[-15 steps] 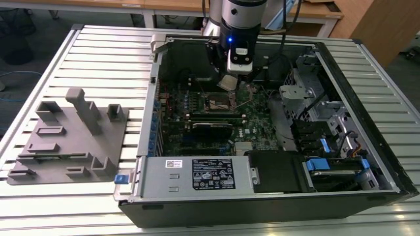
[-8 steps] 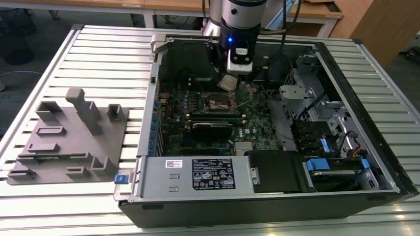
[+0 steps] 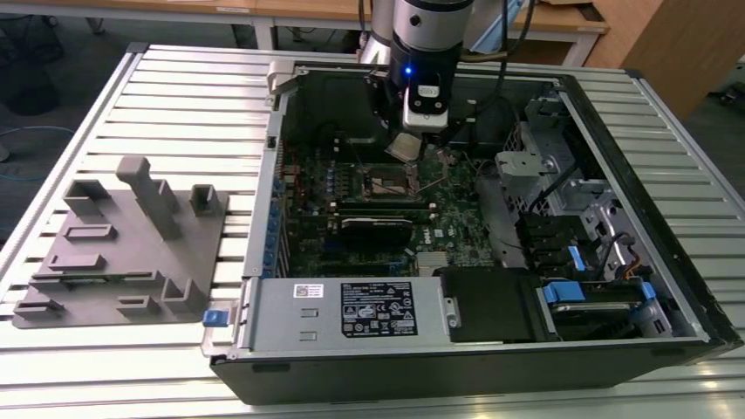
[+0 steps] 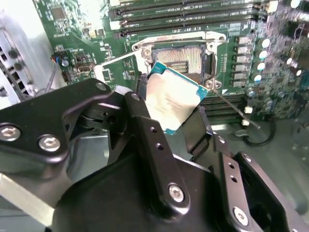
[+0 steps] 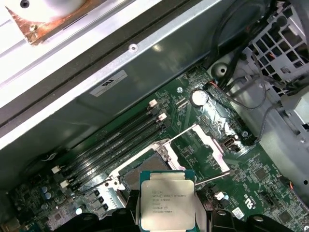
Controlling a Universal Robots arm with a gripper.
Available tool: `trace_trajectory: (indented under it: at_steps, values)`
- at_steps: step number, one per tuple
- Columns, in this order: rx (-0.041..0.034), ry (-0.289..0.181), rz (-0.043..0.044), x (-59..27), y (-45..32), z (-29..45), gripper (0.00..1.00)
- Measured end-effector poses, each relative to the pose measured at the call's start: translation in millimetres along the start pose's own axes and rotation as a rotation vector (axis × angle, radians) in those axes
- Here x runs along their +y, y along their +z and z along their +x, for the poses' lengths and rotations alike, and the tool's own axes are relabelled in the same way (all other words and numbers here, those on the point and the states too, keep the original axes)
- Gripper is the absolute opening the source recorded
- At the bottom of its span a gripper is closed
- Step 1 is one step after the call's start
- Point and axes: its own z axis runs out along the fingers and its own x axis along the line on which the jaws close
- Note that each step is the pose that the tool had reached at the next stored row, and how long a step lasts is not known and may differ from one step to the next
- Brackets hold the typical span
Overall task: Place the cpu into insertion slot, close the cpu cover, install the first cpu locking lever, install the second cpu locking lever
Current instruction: 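Place the cpu into insertion slot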
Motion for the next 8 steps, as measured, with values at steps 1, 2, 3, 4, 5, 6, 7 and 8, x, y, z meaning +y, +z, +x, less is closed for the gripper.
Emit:
trace_trajectory:
  at_steps: [1, 2, 3, 4, 5, 6, 7, 8]
  values:
    - [-0.004, 0.041, -0.0003, -0.1, 0.4, 0.0, 0.54]
    - [-0.0058, 0.059, -0.0006, -0.1, 0.7, 0.0, 0.54]
    - [-0.0076, 0.078, -0.0008, -0.1, 0.9, 0.0, 0.54]
    - [-0.0093, 0.096, -0.0009, -0.1, 1.1, 0.0, 0.54]
    - [-0.0111, 0.114, -0.0011, -0.2, 1.4, 0.0, 0.54]
    - [-0.0128, 0.132, -0.0013, -0.2, 1.6, 0.0, 0.54]
    - [-0.0146, 0.15, -0.0014, -0.2, 1.8, 0.0, 0.54]
    - [-0.0163, 0.168, -0.0016, -0.2, 2.0, 0.0, 0.54]
